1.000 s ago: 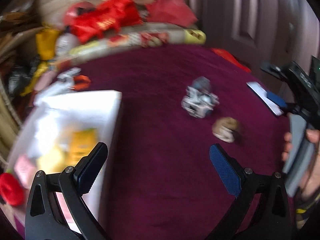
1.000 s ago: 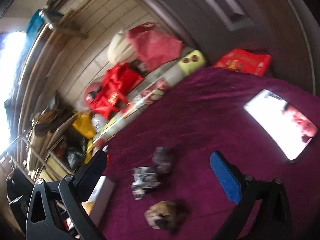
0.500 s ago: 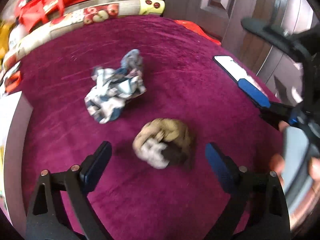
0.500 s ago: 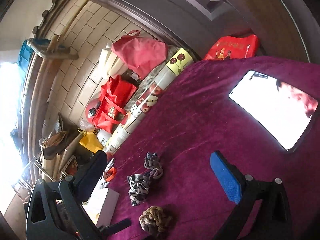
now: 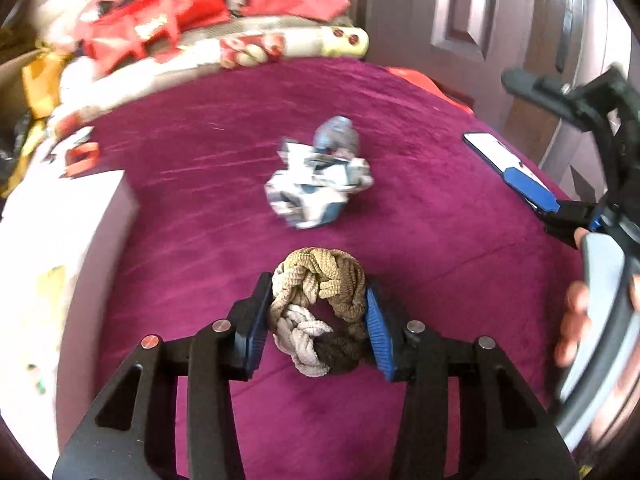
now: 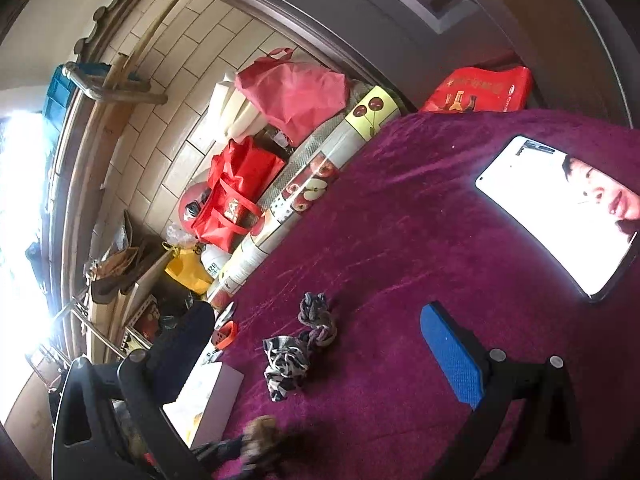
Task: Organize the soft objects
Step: 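Grasp the braided tan rope ring with the left tool while the right tool grasps the black-and-white patterned cloth, then carry the rope ring and patterned cloth with both tools over the tray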
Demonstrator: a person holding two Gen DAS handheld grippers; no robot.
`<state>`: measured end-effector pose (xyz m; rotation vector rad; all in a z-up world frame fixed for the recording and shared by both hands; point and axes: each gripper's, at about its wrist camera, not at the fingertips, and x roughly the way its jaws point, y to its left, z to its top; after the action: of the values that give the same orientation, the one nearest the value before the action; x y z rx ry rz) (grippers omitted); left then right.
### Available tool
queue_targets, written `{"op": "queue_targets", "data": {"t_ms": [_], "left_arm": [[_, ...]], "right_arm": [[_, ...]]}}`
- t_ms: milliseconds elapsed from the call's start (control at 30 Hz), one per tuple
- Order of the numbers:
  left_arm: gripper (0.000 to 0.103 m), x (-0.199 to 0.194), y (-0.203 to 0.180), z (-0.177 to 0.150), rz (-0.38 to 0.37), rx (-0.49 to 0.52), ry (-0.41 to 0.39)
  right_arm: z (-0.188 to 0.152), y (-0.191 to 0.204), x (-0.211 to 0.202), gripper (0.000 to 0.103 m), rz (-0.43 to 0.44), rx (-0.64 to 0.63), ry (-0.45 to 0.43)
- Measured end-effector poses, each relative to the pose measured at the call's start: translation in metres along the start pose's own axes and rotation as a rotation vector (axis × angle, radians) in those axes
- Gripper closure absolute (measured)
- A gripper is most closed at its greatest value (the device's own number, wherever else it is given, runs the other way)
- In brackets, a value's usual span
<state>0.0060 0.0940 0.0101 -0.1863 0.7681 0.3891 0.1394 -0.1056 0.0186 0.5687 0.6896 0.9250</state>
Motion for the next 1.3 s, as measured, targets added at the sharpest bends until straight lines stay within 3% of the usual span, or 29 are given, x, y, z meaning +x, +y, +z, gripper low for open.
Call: {"op": "queue_targets", "data": {"t_ms": [167,267,467,633,700,733,800,833,933,1300], "left_arm": [[0.060,-0.031,0.028,-0.014,0.037,-0.063,-0.041],[0.060,-0.044,0.036,-0.018,0.061,-0.071,-0.073],[0.059,-0.068,0.057,-0.030,0.100,-0.104,-0.113],[0.059,-0.069,0.053,-0.046,0.066,-0.107,-0.100],[0.059,-0.069,0.048,-0.050,0.055,-0.091,-0.096],[0.059,-0.069,0.046,-0.050,0.050,-0.087,-0.097],[0.059,-0.071,0.044,-0.051,0.040,-0.080,-0.102],[0.059,-0.072,0.043,-0.051,0.037,-0.075,-0.106],[0.059,-0.076,0.039,-0.054,0.041,-0.054,-0.124],[0.059,-0.084,0.027,-0.056,0.039,-0.044,-0.136]], "right_arm": [[-0.001,-0.007,0.004,0.000,-0.016,0.034,0.027],[-0.003,0.001,0.009,0.000,-0.023,-0.017,0.052],[-0.031,0.068,0.047,0.000,-0.156,-0.348,0.223],[-0.051,0.089,0.105,0.000,-0.225,-0.391,0.400],[-0.060,0.096,0.121,0.000,-0.244,-0.423,0.429],[-0.066,0.099,0.129,0.003,-0.260,-0.435,0.440],[-0.074,0.098,0.144,0.021,-0.262,-0.426,0.483],[-0.076,0.099,0.145,0.037,-0.267,-0.428,0.484],[-0.078,0.101,0.139,0.073,-0.222,-0.424,0.522],[-0.076,0.107,0.054,0.073,-0.013,-0.332,0.481]]}}
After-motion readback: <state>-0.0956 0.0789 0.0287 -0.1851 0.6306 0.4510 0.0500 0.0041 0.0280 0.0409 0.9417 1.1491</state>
